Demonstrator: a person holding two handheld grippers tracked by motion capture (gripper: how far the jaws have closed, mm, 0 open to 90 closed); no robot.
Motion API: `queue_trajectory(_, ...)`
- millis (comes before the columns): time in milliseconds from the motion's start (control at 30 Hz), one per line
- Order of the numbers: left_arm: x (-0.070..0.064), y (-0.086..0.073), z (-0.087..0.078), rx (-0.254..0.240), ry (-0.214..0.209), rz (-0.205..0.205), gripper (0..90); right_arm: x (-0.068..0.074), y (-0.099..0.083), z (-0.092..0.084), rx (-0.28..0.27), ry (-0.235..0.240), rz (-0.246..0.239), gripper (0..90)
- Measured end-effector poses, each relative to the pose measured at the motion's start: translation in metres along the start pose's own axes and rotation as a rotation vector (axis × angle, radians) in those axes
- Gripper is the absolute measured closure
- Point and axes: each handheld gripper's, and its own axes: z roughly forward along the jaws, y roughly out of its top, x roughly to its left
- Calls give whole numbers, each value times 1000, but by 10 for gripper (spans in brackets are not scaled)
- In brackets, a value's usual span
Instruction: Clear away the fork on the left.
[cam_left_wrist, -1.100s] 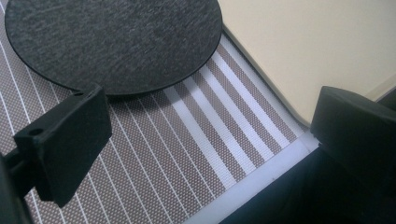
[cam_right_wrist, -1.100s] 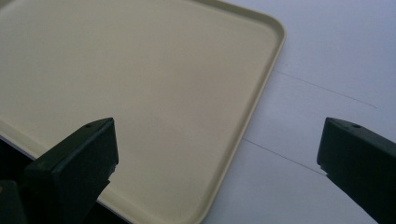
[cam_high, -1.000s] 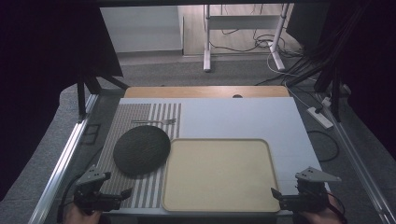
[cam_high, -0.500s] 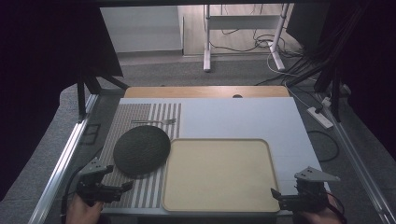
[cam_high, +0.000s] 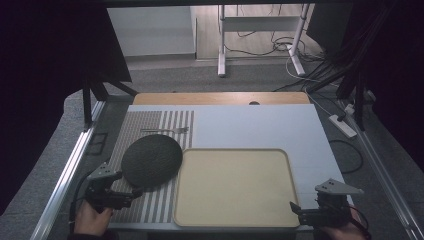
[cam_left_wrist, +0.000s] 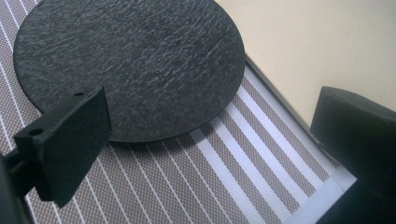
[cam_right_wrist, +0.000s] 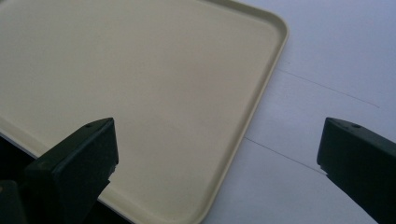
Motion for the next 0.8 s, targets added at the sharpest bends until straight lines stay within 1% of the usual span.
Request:
queue_trajectory(133, 6, 3, 4, 2, -19, -18, 0, 0, 0, 0, 0, 0, -1, 0)
queue_trajectory(400, 14, 11, 13, 30, -8, -20, 0, 0, 0, 0, 1, 0, -2, 0)
queue_trajectory(533, 16, 17, 18, 26, 1, -20, 0, 0, 0, 0, 2, 0, -3, 0)
queue_trajectory(700, 19, 25, 25, 31, -1, -25, 0, 0, 0, 0, 3, 1, -3, 0)
queue_trajectory(800, 20, 30, 29, 38, 5, -17, 0, 0, 0, 0, 3, 1, -4, 0)
